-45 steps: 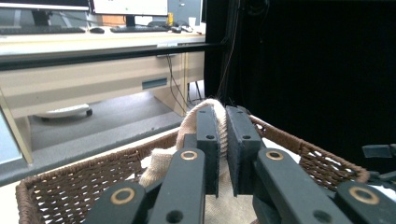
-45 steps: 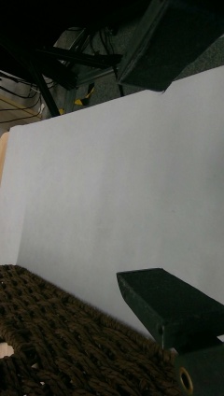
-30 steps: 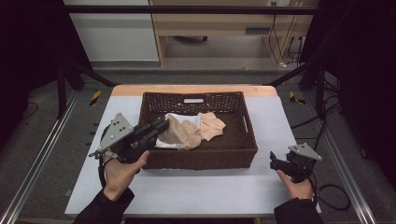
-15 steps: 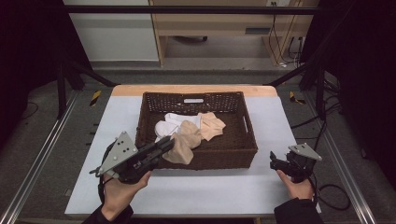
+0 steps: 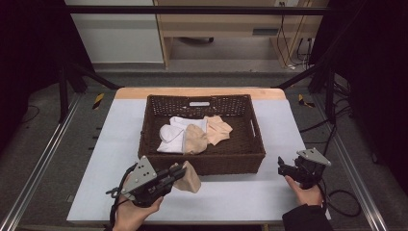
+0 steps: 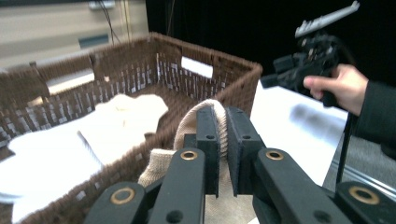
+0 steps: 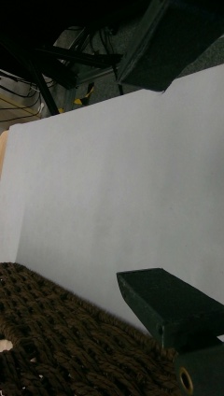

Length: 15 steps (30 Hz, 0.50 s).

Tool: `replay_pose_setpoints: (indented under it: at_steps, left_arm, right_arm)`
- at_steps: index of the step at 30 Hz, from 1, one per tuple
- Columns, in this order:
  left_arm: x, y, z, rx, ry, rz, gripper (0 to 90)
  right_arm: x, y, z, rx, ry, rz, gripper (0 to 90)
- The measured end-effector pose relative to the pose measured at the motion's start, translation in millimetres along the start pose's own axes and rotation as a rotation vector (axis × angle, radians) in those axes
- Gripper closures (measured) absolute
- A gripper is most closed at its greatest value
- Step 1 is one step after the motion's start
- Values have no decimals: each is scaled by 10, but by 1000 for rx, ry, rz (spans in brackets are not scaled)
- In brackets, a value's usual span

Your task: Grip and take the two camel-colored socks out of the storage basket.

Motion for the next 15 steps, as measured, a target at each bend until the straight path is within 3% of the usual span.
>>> replay_pose_setpoints:
  at_steps: [4,15]
  left_arm:
    - [-139,29,-247,8,-68,-10,838]
    - [-345,42,-641,32,-164,-21,837]
  right_arm:
    - [-3,0,-6,2,-4,0,63]
    - [-12,4,-20,10,-8,-2,63]
Point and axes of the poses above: each handheld gripper's, and its own axes: x roughly backward along the jaws, z roughly out of its top, y roughly to its right, the point moved 10 cm from there along -x, roughly forward along the jaws
